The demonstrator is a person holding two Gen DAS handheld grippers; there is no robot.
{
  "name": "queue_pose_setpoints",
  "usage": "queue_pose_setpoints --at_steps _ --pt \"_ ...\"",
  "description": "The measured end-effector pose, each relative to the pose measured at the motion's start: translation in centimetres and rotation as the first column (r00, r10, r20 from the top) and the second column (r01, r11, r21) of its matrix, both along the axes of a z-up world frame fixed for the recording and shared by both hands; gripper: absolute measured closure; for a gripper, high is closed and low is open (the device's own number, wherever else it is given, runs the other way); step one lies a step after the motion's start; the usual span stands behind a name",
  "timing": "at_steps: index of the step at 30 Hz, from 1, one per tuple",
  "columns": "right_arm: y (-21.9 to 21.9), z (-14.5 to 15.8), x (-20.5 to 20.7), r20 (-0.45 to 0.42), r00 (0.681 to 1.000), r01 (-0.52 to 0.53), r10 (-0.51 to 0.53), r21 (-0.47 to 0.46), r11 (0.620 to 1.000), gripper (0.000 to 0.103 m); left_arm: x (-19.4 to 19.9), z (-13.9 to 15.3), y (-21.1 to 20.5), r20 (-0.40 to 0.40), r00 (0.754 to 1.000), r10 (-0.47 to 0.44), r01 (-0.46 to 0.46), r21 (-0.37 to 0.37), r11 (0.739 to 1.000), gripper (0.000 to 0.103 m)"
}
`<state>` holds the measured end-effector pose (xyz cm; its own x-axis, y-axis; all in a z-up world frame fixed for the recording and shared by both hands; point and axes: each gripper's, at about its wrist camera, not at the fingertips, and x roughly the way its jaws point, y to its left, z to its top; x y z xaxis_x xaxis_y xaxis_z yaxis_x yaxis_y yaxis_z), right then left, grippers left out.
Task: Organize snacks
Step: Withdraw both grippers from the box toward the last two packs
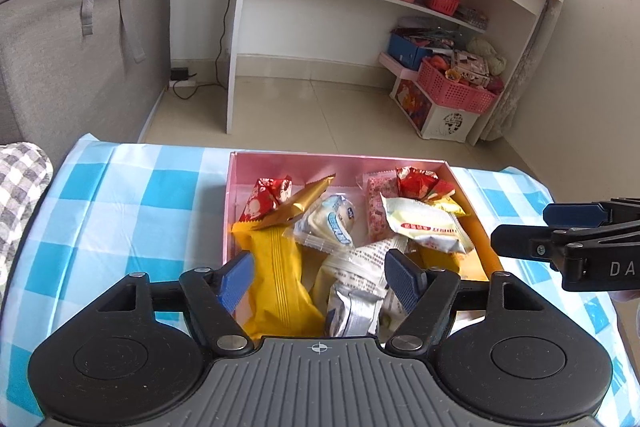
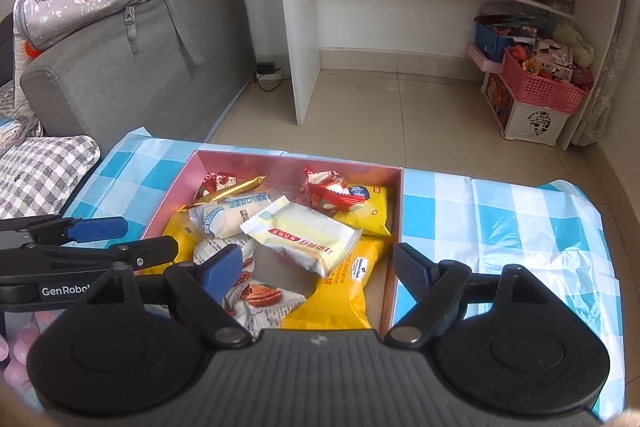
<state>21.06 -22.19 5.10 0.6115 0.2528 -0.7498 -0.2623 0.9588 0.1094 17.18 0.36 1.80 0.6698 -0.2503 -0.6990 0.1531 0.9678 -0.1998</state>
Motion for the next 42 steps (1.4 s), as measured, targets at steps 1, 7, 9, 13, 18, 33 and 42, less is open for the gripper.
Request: queue_pose_setpoints --at_steps 1,7,9,13,18,33,42 --pt "0.0 0.1 -0.3 0.002 1.0 0.0 0.0 -0.002 1.0 0.02 -0.4 0.1 0.0 -0.001 1.0 -0.003 0.003 0.004 1.0 0.025" --pt "0.2 0.3 -2.5 0.012 1.0 -0.008 0.008 -0.013 1.0 0.014 -3.0 0.7 0.3 -0.004 1.0 -0.026 0.026 0.044 0.999 0.017" --pt "0.3 0.3 -3.3 0.016 1.0 -0.01 0.01 -0.016 1.0 0.012 -3.8 0.8 0.4 -0.006 1.0 -0.029 0.029 0.054 0.998 0.015" --pt "0.7 0.2 -4.7 0.018 1.0 -0.018 0.019 -0.018 1.0 0.01 -5.3 0.8 0.7 -0.016 0.999 -0.032 0.033 0.074 0.997 0.011" --pt "1.2 -0.1 -6.1 0.024 0.999 -0.028 0.028 -0.023 0.999 0.007 -7.1 0.4 0.9 -0.022 0.999 -0.045 0.048 0.117 0.992 0.01" --pt "1.7 -3.7 -8.6 0.039 0.998 -0.051 0.051 -0.011 0.999 0.006 -9.3 -3.2 2.6 -0.024 0.997 -0.075 0.078 0.167 0.983 0.007" --pt "3.5 -5.7 -9.5 0.071 0.979 -0.179 0.191 -0.147 0.973 0.006 -8.5 -6.2 2.9 -0.009 0.993 -0.116 0.116 0.205 0.972 0.008"
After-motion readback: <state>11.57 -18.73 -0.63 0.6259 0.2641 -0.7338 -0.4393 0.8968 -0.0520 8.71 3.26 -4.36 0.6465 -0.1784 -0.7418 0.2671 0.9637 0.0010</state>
